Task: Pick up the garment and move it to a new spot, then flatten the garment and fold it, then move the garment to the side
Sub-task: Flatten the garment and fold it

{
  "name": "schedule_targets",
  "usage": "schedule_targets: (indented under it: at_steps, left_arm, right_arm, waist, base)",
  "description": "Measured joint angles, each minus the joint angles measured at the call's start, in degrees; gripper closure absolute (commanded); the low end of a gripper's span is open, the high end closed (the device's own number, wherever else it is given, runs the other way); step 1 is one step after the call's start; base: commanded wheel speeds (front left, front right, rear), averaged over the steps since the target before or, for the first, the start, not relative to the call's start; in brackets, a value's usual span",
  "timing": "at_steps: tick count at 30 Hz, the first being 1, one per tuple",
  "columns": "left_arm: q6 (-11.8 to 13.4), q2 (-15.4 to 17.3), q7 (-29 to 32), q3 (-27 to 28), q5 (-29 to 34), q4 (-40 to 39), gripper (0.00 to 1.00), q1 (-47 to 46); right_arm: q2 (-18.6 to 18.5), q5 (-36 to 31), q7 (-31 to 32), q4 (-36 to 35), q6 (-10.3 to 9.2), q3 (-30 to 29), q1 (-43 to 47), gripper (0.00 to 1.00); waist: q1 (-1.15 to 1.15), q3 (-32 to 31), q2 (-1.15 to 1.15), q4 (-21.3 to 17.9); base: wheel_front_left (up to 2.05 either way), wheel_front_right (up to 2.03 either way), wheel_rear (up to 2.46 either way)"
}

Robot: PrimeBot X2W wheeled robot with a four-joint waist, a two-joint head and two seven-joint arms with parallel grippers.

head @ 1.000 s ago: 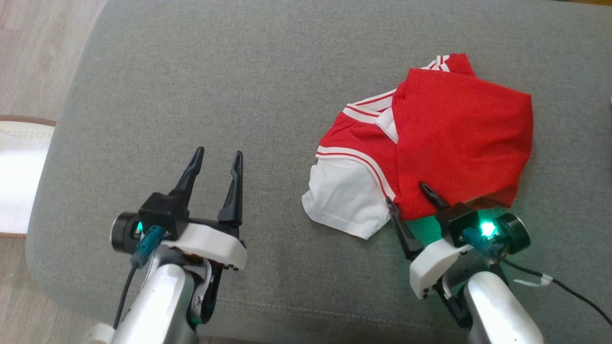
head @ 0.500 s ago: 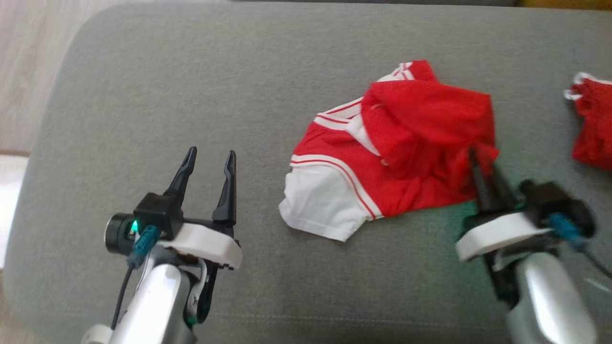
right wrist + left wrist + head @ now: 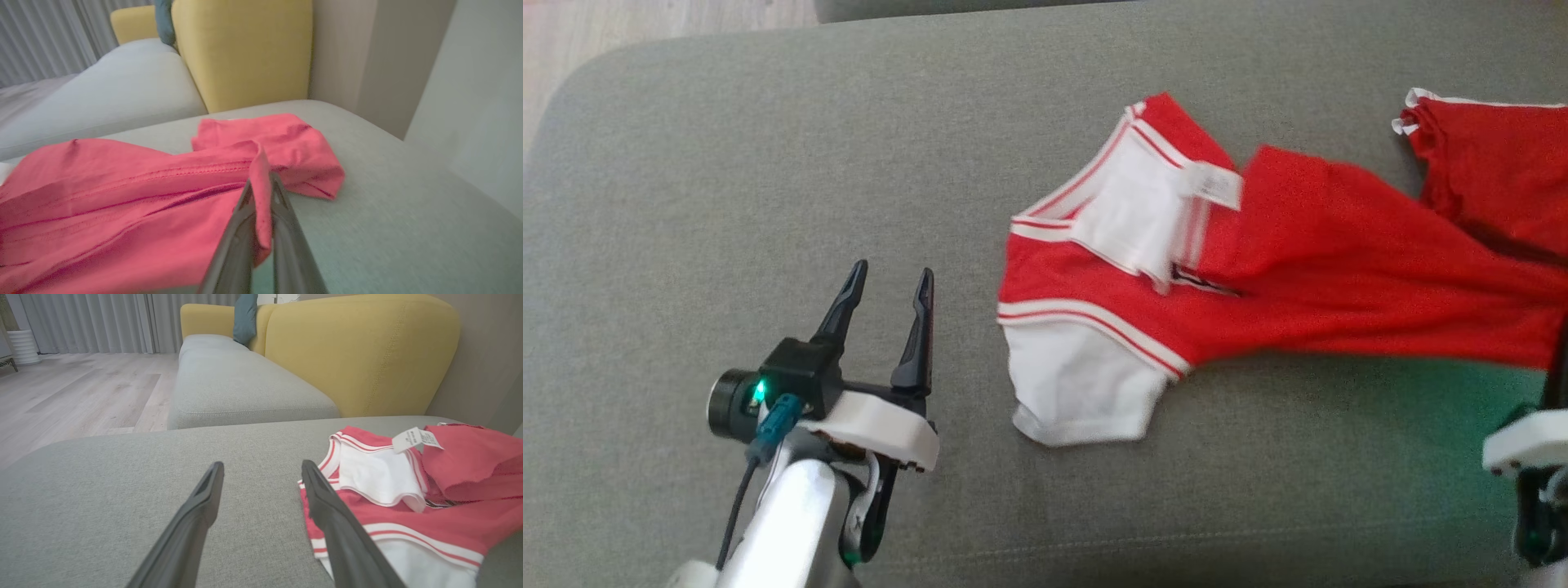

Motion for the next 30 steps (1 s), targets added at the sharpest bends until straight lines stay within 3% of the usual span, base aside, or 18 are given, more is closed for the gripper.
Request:
schedule_targets:
  at_steps: [2,3,4,9,15,21,30]
  left_arm:
    - [-0.22,-0.09,0.0,0.0,0.0,0.13,0.0,-0.02]
    - [-0.22,-0.11,0.0,0.0,0.0,0.27,0.0,-0.05]
    - [-0.23,-0.13,0.0,0.01,0.01,0.37,0.0,-0.07]
    - [-0.73,-0.27,0.0,0.05,0.43,1.04,0.0,-0.2]
    - [-0.78,-0.49,0.0,0.18,0.51,1.2,0.0,-0.21]
    - [-0.78,-1.23,0.0,0.35,0.51,0.91,0.0,-0.19]
    - [-0.8,-1.57,0.0,0.26,0.49,0.13,0.0,-0.12]
  right_arm:
    - [0.0,-0.01,0.51,3.04,0.0,-2.05,-0.01,1.0]
    - [0.04,-0.14,0.77,4.66,0.0,-2.65,-0.02,0.73]
    - [0.15,-0.82,0.88,6.12,0.0,-3.34,-0.04,0.0]
    - [0.18,-2.65,-2.47,9.68,0.0,-2.8,-0.62,0.0]
    - [0.1,-2.68,-7.3,4.61,0.0,9.68,-3.82,0.0]
    - [0.04,-2.64,-8.2,-2.25,0.0,21.48,-3.18,0.0]
    - [-0.01,-5.27,-5.66,-4.16,0.0,28.67,1.97,0.0]
  waist:
    - [0.0,0.24,0.0,-0.38]
    - [0.0,0.34,0.0,-0.52]
    - [0.0,0.44,0.0,-0.62]
    - [0.0,0.58,0.0,-0.69]
    - [0.0,0.07,0.0,0.14]
    - [0.0,-0.76,0.0,2.19]
    - [0.0,-1.15,0.0,6.59]
  base:
    - [0.0,0.0,0.0]
    - [0.0,0.0,0.0]
    - [0.0,0.0,0.0]
    - [0.0,0.0,0.0]
    - [0.0,0.0,0.0]
    - [0.0,0.0,0.0]
    - [0.0,0.0,0.0]
